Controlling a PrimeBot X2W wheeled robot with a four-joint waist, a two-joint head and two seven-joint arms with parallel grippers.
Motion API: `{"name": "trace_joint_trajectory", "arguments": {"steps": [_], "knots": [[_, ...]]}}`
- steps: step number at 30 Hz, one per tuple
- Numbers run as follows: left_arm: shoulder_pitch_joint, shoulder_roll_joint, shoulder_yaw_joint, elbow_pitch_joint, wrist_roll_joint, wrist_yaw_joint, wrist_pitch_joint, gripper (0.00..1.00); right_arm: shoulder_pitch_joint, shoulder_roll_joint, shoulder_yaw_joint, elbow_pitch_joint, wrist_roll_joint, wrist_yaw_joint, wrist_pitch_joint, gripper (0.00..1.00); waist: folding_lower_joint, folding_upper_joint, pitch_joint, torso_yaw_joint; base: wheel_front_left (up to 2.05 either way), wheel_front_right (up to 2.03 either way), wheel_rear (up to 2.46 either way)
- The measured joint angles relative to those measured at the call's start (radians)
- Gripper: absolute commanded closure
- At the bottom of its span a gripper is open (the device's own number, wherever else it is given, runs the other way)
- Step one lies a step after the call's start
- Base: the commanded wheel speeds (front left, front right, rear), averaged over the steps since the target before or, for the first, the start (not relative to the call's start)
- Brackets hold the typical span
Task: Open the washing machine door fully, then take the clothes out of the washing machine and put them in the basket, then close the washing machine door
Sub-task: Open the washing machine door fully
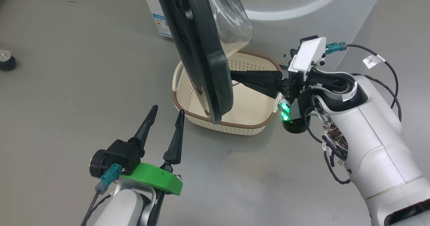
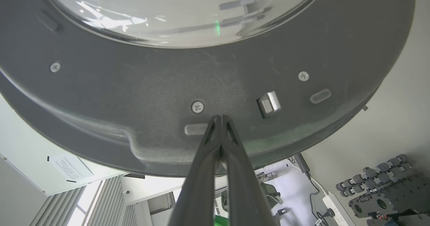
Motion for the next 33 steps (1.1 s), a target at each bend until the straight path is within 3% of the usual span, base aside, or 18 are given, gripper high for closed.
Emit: {"name": "trace_joint_trajectory", "arguments": {"steps": [6, 10, 14, 18, 23, 27, 33], "knots": [[0.008, 0.001, 0.026, 0.002, 0.000, 0.002, 0.000, 0.00, 0.005, 0.002, 0.004, 0.007, -0.040, 0.012, -0.045, 1.00, 0.0000, 0.0000, -0.016, -0.017, 0.00, 0.00, 0.00], [0.011, 0.000, 0.043, 0.008, 0.000, 0.002, 0.000, 0.00, 0.021, -0.030, 0.009, 0.004, -0.123, 0.075, -0.108, 1.00, 0.0000, 0.0000, -0.038, -0.032, 0.00, 0.00, 0.00], [0.024, 0.001, 0.066, 0.018, 0.008, 0.002, 0.000, 0.00, 0.037, -0.108, 0.062, -0.017, -0.265, 0.163, -0.173, 1.00, 0.0000, 0.0000, -0.065, -0.051, 0.00, 0.00, 0.00], [0.041, 0.001, 0.097, 0.027, 0.025, 0.002, 0.000, 0.00, 0.067, -0.145, 0.096, -0.048, -0.377, 0.237, -0.252, 1.00, 0.0000, 0.0000, -0.090, -0.081, 0.00, 0.00, 0.00], [0.055, 0.012, 0.128, 0.028, 0.034, 0.002, 0.000, 0.00, 0.112, -0.207, 0.106, -0.095, -0.504, 0.243, -0.381, 1.00, 0.0000, 0.0000, -0.118, -0.126, 0.00, 0.00, 0.00], [0.067, 0.022, 0.153, 0.028, 0.051, 0.002, 0.000, 0.00, 0.165, -0.215, 0.079, -0.145, -0.546, 0.244, -0.503, 1.00, 0.0000, 0.0000, -0.140, -0.165, 0.00, 0.00, 0.00], [0.084, 0.023, 0.173, 0.028, 0.054, 0.002, 0.000, 0.00, 0.231, -0.293, 0.100, -0.205, -0.737, 0.248, -0.688, 1.00, 0.0000, 0.0000, -0.169, -0.222, 0.00, 0.00, 0.00]]}}
